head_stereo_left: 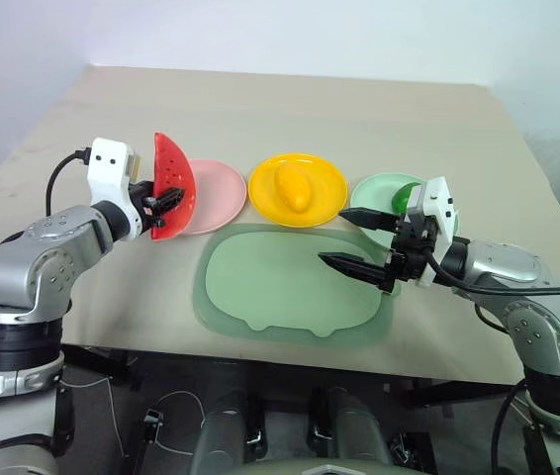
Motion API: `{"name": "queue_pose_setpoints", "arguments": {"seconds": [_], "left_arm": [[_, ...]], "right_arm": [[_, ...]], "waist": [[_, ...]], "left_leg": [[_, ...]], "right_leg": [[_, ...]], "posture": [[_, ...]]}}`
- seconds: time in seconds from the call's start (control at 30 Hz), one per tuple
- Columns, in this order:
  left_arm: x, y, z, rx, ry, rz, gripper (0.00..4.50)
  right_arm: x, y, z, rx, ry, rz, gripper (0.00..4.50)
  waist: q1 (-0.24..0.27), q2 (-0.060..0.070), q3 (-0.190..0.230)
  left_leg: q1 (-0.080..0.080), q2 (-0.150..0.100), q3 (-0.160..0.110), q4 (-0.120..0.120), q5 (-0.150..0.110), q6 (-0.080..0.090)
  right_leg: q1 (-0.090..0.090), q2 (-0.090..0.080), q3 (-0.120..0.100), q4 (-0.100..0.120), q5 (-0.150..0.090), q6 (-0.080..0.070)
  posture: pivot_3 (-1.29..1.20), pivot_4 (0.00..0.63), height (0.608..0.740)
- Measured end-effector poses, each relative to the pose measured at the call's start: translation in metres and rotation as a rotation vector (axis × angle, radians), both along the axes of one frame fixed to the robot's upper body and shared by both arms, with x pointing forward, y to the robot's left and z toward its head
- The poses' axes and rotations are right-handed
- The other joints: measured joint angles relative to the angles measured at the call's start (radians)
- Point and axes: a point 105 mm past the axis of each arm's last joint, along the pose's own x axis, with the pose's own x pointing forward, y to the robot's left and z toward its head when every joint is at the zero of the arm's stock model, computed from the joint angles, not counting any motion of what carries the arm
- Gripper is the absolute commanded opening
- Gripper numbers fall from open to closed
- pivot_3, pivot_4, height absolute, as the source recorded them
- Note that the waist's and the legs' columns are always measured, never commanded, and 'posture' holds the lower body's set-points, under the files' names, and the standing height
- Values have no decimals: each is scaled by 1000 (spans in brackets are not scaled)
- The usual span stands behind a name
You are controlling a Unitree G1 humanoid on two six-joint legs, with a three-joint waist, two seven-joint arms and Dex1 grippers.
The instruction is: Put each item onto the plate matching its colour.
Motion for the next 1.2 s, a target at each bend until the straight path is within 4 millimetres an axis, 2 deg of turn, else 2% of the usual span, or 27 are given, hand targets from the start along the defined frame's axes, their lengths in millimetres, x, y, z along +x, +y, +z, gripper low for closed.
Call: {"name": "queue_pose_setpoints", "arguments": {"seconds": [0.2,0.33,0.43,0.57,0.8,1.03,1.2], "left_arm": [[22,-1,-21,24,81,25,2139],[31,-3,-27,40,114,42,2139],[41,-11,-30,36,117,29,2139],[42,-18,-35,34,120,-3,2139],[42,-16,-34,55,111,-1,4393],[38,-11,-10,106,21,23,4479],[20,-9,13,127,-33,-4,4479]], "right_arm": [[1,6,-6,15,21,-18,4500],[1,5,-9,17,28,-33,4500],[2,6,-10,17,30,-41,4500],[4,6,-10,11,25,-52,4500],[5,5,-9,12,23,-66,4500],[5,5,-9,12,23,-65,4500],[5,5,-11,17,27,-57,4500]], "waist": [[-4,0,0],[-4,0,0],[-1,0,0],[-5,0,0],[-7,0,0],[-6,0,0],[-8,0,0]], "left_leg": [[0,0,0,0,0,0],[0,0,0,1,0,0],[0,0,0,1,0,0],[0,0,0,1,0,1],[0,1,0,1,0,1],[0,1,0,2,0,1],[1,1,0,2,0,1]], "right_leg": [[-1,1,0,1,0,1],[0,1,0,2,0,1],[0,0,-1,2,0,1],[0,1,-1,2,0,1],[0,1,-1,3,0,1],[0,1,-1,3,1,1],[0,1,-1,4,0,1]], "posture": [[0,150,696],[0,150,696],[0,150,696],[0,150,696],[0,150,696],[0,150,696],[0,150,696]]}}
